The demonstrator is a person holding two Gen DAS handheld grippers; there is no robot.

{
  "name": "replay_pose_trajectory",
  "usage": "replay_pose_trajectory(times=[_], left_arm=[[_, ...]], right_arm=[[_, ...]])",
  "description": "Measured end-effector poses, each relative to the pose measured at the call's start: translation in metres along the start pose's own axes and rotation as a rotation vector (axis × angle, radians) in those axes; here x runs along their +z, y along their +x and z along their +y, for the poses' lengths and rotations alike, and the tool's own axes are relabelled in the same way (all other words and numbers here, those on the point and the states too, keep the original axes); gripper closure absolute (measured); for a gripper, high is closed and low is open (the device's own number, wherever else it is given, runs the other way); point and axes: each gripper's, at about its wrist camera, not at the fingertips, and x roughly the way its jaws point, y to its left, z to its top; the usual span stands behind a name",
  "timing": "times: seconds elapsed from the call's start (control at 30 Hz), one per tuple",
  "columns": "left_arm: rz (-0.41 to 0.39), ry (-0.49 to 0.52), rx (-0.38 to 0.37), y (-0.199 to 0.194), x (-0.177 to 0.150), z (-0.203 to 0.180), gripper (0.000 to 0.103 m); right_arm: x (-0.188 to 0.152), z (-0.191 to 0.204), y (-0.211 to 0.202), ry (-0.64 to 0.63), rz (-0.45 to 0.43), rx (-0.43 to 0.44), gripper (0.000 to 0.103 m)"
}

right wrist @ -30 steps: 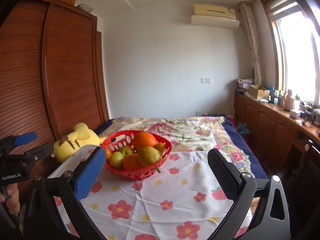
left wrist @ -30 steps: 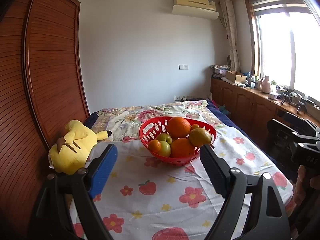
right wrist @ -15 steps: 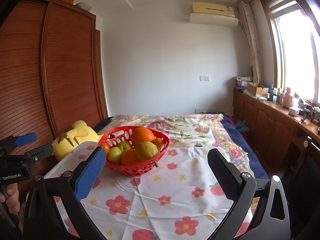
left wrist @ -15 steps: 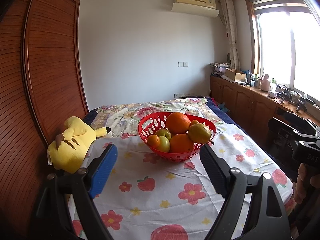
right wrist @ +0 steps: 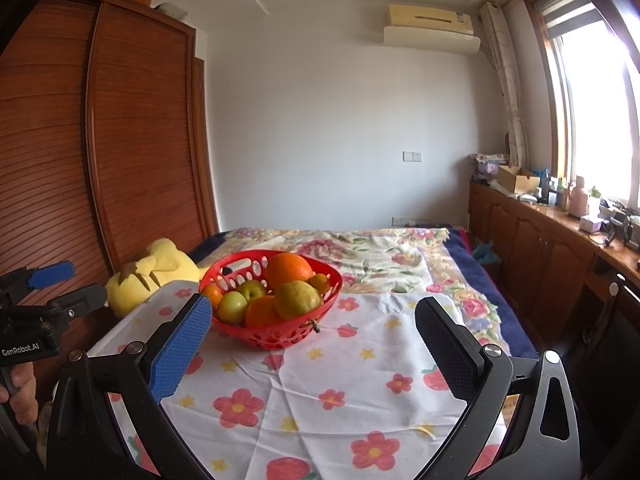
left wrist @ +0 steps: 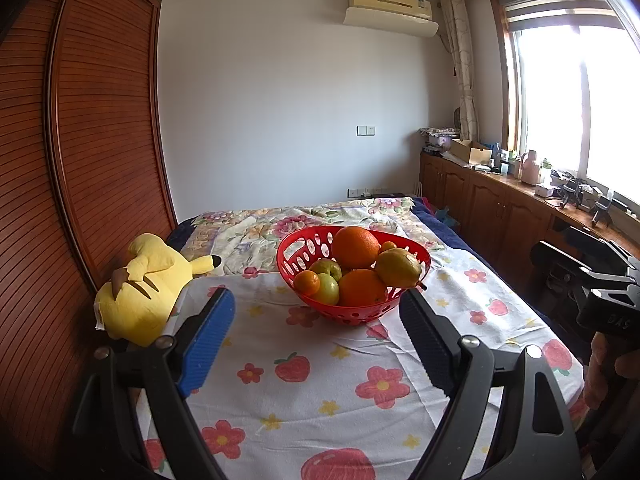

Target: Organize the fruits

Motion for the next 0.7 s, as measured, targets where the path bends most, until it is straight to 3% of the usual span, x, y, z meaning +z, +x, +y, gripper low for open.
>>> replay_pose_trajectory(times=[0.7], left_arm=[[-0.008,-0.003,-0.005,-0.0051,0.0003,-0.0001,0.018]], right_arm=[[0.0001,0.001,0.0013,0.0,0.0,0.0,0.0]])
